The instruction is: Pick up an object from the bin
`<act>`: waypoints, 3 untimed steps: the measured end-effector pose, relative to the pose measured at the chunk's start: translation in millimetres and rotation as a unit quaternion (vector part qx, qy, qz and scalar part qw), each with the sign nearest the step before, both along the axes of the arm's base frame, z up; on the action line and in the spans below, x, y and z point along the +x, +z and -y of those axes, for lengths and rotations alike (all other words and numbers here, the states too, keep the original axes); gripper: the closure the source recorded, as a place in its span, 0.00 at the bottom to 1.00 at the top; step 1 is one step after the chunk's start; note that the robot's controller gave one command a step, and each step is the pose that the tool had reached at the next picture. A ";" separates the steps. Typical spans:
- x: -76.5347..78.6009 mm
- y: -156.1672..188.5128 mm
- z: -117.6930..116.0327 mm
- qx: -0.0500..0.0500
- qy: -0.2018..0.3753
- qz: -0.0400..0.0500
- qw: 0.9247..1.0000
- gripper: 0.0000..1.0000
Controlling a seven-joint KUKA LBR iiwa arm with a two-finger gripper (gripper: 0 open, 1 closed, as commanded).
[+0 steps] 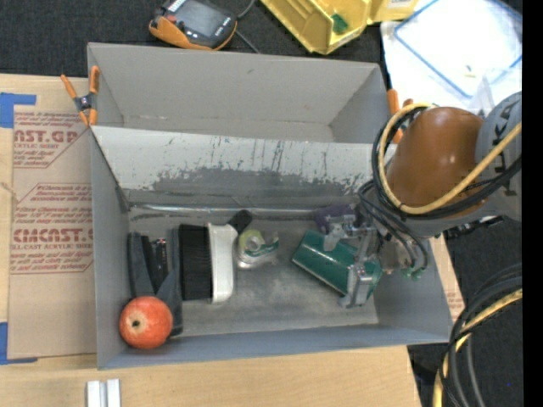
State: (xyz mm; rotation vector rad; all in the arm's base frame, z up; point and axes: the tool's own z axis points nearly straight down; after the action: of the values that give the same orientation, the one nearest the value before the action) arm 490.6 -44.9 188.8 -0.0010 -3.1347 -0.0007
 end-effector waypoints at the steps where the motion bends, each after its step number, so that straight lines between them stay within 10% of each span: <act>1: 1.9 3.2 0.0 0.000 0.000 0.004 1.000 0.00; 2: 14.1 -91.8 30.0 -0.002 -0.079 0.023 0.997 0.00; 3: 19.4 -34.7 32.9 0.000 -0.067 0.010 0.998 0.00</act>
Offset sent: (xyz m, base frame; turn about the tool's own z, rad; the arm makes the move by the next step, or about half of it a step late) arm 0.0033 -0.0311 -0.1188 0.1569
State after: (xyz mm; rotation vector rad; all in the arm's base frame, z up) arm 510.0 -77.9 154.1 -0.2109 -3.1478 -0.0004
